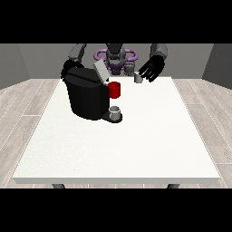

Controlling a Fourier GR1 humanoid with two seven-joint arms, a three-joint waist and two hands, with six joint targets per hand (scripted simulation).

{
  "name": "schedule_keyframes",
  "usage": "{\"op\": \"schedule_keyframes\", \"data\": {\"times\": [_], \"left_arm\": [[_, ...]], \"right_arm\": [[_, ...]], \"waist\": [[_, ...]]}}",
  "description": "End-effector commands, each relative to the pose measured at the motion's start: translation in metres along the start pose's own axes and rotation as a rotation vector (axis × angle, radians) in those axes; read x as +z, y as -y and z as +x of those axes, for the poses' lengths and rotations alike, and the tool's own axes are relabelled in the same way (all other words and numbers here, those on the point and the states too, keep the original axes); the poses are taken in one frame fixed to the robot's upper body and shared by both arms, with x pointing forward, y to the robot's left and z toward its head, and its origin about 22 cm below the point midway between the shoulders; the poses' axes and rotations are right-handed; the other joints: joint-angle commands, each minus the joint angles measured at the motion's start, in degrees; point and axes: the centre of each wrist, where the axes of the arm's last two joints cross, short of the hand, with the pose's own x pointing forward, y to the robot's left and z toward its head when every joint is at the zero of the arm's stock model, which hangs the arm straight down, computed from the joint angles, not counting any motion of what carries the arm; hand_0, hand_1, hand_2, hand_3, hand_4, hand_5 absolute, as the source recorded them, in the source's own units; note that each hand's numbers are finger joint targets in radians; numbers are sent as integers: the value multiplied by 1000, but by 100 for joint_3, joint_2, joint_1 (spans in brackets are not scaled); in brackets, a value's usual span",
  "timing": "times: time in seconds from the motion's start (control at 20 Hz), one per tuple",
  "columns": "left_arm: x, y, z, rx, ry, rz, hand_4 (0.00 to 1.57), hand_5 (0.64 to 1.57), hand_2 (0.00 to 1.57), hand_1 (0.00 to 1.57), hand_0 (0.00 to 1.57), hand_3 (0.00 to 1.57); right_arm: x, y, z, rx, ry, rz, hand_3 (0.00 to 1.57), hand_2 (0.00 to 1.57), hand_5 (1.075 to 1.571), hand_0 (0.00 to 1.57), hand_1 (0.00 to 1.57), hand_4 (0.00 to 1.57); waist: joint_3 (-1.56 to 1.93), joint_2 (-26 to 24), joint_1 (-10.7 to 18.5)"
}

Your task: Insert the coffee pod into the coffee machine and close the lid

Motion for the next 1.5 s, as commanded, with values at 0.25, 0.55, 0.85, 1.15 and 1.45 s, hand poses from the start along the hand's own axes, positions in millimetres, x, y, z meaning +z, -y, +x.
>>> {"op": "schedule_keyframes", "data": {"times": [0.25, 0.55, 0.85, 1.15, 1.45], "left_arm": [[-26, -55, 49, 30, -4, 83, 486, 1571, 1245, 1209, 1209, 1188], [-33, -55, 62, 1, 22, 120, 519, 1571, 1340, 1284, 1284, 1276], [-39, -47, 80, -24, 66, 93, 485, 1571, 1297, 1265, 1265, 1236], [-40, -80, 86, -12, 34, 105, 504, 1571, 1314, 1283, 1283, 1222], [-36, -81, 71, -16, 48, 128, 511, 1571, 1298, 1260, 1260, 1208]], "right_arm": [[-11, -14, 23, 3, 51, 19, 0, 0, 1571, 0, 0, 494], [-16, -19, 41, 12, 82, 50, 0, 0, 1571, 0, 0, 509], [-20, 0, 37, 29, 95, -17, 0, 0, 1571, 0, 0, 520], [-20, -6, 40, 41, 125, -19, 0, 0, 1571, 0, 0, 519], [-15, 0, 42, 0, 159, -1, 0, 0, 1571, 0, 0, 530]], "waist": [[1, 246, -366], [1, 470, -568], [2, 451, -373], [3, 772, -546], [2, 854, -637]]}}
